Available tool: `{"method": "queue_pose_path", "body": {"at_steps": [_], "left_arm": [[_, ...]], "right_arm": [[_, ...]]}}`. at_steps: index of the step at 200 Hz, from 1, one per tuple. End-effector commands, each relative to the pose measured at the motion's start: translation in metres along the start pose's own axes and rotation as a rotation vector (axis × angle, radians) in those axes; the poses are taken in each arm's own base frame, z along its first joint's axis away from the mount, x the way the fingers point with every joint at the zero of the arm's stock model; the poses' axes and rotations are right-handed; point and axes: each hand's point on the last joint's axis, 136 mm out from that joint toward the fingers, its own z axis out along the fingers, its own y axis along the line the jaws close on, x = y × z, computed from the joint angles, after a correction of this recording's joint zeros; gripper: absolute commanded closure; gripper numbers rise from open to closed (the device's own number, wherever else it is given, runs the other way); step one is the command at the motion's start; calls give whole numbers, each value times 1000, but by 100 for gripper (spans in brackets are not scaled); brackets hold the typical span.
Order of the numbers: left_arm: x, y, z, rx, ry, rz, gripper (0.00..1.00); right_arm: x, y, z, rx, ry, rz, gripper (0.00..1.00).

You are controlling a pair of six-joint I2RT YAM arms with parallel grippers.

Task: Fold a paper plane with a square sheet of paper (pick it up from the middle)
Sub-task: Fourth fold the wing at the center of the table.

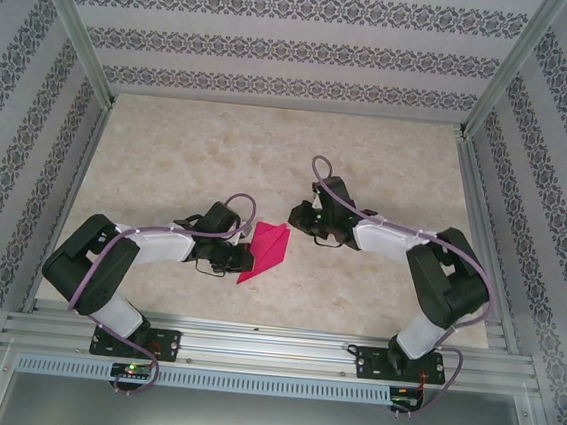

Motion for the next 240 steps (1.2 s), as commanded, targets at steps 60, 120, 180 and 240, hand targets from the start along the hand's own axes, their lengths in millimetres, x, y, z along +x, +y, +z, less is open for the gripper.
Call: {"method": "queue_pose_path", "body": {"at_steps": [60, 120, 180, 240], "left_arm": [[40, 49, 7, -177, 139, -109, 100], [36, 43, 9, -153, 137, -109, 99], [21, 1, -24, -86, 126, -59, 93], [-7, -31, -32, 66, 70, -104, 90]], "right_arm": [[59, 48, 39, -140, 110, 11, 90], [87, 6, 72, -61, 171, 85, 91], [103, -23, 74, -3, 190, 114, 94], [100, -25, 71, 11, 186, 108, 94]]}}
